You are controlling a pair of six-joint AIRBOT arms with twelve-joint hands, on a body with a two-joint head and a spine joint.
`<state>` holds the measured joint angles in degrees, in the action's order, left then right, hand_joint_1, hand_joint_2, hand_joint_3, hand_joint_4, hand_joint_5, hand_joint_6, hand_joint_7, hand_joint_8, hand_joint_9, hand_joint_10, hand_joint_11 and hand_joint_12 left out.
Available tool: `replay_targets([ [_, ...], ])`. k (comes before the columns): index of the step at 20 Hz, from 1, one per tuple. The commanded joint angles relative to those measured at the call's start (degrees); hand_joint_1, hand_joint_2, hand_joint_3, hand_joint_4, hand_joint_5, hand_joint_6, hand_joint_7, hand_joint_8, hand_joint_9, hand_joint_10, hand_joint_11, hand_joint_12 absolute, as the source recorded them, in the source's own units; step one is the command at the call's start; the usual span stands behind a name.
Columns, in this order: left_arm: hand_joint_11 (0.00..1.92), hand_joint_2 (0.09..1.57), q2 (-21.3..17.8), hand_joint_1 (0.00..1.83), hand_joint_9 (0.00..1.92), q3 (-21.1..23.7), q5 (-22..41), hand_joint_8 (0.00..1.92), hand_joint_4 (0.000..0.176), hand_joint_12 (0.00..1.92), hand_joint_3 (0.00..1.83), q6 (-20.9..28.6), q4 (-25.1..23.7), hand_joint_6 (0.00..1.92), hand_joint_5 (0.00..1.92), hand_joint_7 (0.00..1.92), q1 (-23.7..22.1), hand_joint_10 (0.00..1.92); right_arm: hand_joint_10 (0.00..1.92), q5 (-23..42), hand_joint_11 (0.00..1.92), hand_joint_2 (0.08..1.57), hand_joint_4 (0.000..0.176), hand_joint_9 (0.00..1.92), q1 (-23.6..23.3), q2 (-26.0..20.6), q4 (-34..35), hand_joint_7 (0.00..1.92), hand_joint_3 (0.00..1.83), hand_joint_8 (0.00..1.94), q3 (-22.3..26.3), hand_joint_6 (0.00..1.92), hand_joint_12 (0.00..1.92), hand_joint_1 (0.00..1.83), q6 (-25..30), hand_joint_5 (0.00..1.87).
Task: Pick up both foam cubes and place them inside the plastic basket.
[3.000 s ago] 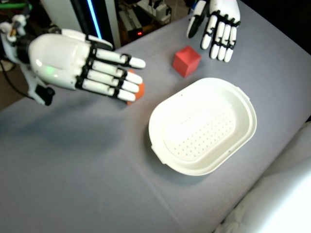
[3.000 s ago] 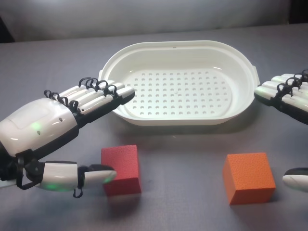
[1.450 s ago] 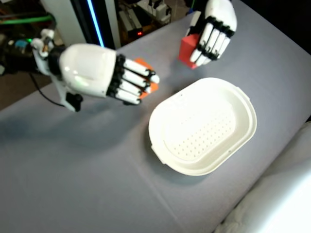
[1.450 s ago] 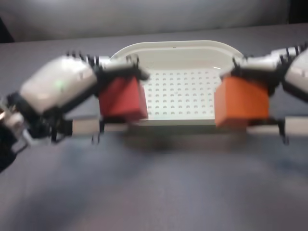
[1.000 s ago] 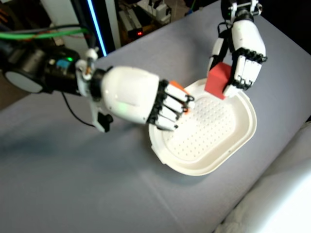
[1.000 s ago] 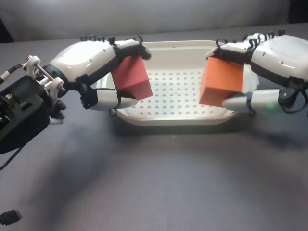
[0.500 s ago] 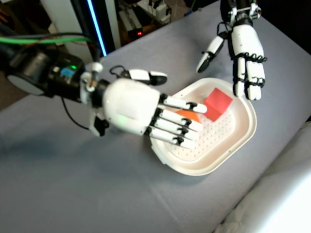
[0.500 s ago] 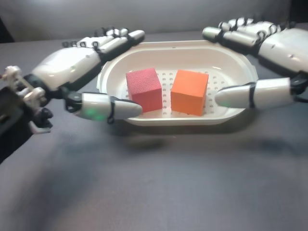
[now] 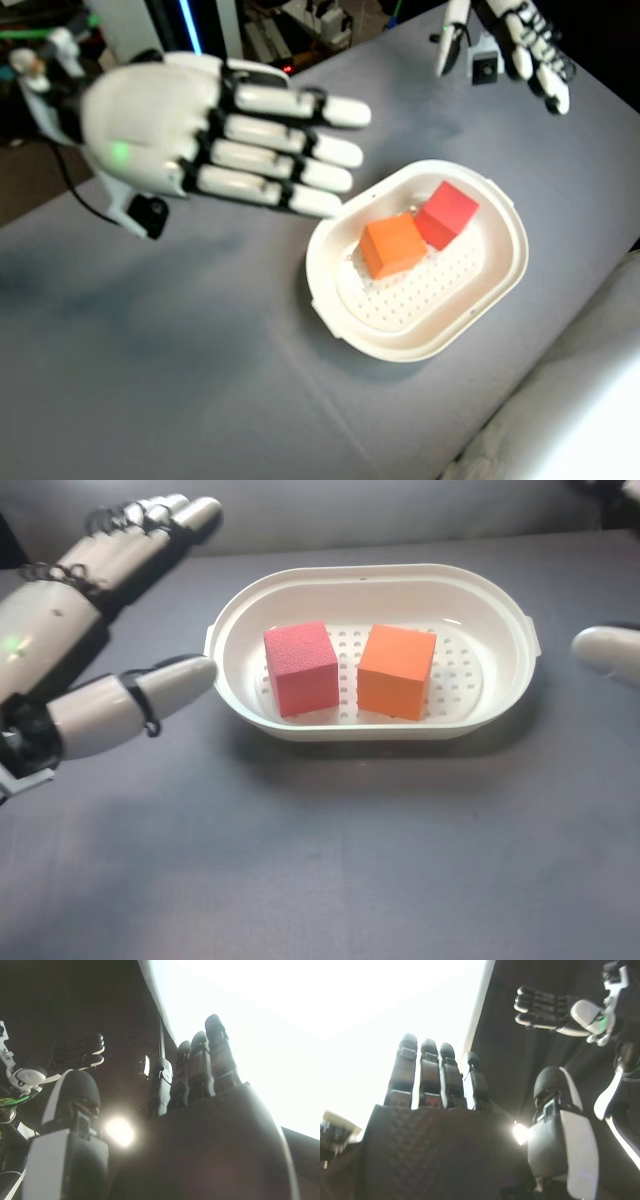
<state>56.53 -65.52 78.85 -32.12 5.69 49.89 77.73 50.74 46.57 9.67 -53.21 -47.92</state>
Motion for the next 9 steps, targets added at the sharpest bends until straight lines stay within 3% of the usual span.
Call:
replay_targets([
  [1,0.00,1.32,-0.7,0.32,0.00,0.4,9.8,0.00,0.159,0.00,0.00,-0.3,0.3,0.00,0.00,0.00,0.1,0.00,0.00,11.4,0.00,1.17,0.065,0.00,0.2,-0.8,0.3,0.00,0.00,0.00,0.4,0.00,0.00,0.23,0.1,0.00],
  [2,0.00,1.27,-1.5,0.45,0.00,1.3,12.3,0.00,0.175,0.00,0.00,-0.7,0.3,0.00,0.00,0.00,0.8,0.00,0.00,13.8,0.00,1.17,0.022,0.00,1.1,-1.5,0.5,0.00,0.00,0.00,1.2,0.00,0.00,0.20,-0.2,0.00],
  [3,0.00,1.27,-2.1,0.45,0.00,1.9,14.1,0.00,0.175,0.00,0.00,-1.2,0.3,0.00,0.00,0.00,1.3,0.00,0.00,15.2,0.00,1.17,0.022,0.00,1.6,-2.0,0.6,0.00,0.00,0.00,1.6,0.00,0.00,0.20,-0.5,0.00],
  [4,0.01,1.35,-2.8,0.59,0.00,2.5,16.1,0.00,0.092,0.01,0.01,-1.7,0.3,0.00,0.00,0.00,1.8,0.00,0.00,17.0,0.00,1.14,0.070,0.00,2.1,-2.7,0.5,0.00,0.00,0.00,2.0,0.00,0.00,0.28,-0.5,0.00],
  [5,0.00,1.41,-3.4,0.71,0.06,2.9,17.8,0.00,0.116,0.23,0.00,-2.3,0.5,0.00,0.00,0.00,2.3,0.00,0.00,18.5,0.00,1.20,0.080,0.00,2.4,-3.1,0.5,0.00,0.01,0.00,2.3,0.00,0.00,0.31,-0.5,0.00],
  [6,0.00,1.41,-3.9,0.71,0.06,3.4,18.9,0.00,0.116,0.23,0.00,-3.0,0.5,0.00,0.00,0.00,2.5,0.00,0.00,19.8,0.00,1.20,0.080,0.00,2.7,-3.6,0.4,0.00,0.01,0.00,2.5,0.00,0.00,0.31,-0.5,0.00],
  [7,0.00,1.45,-4.3,0.71,0.02,3.7,20.2,0.00,0.086,0.13,0.00,-3.7,0.9,0.00,0.00,0.00,2.7,0.00,0.00,21.4,0.00,1.20,0.013,0.00,3.0,-4.0,0.1,0.00,0.01,0.00,2.8,0.00,0.00,0.20,-0.5,0.00],
  [8,0.00,1.40,-4.5,0.67,0.00,3.7,20.3,0.00,0.060,0.17,0.00,-3.9,1.3,0.10,0.18,0.00,2.7,0.00,0.00,23.2,0.00,1.30,0.000,0.00,3.7,-5.0,-0.4,0.00,0.02,0.00,3.3,0.00,0.00,0.19,-0.5,0.00],
  [9,0.00,1.37,-4.5,0.78,0.00,3.3,20.3,0.02,0.129,0.21,0.00,-4.1,1.8,1.58,0.52,0.11,2.8,0.00,0.00,23.2,0.00,1.23,0.067,0.00,3.9,-5.1,-0.5,0.00,0.00,0.00,2.9,0.00,0.00,0.20,-0.6,0.00],
])
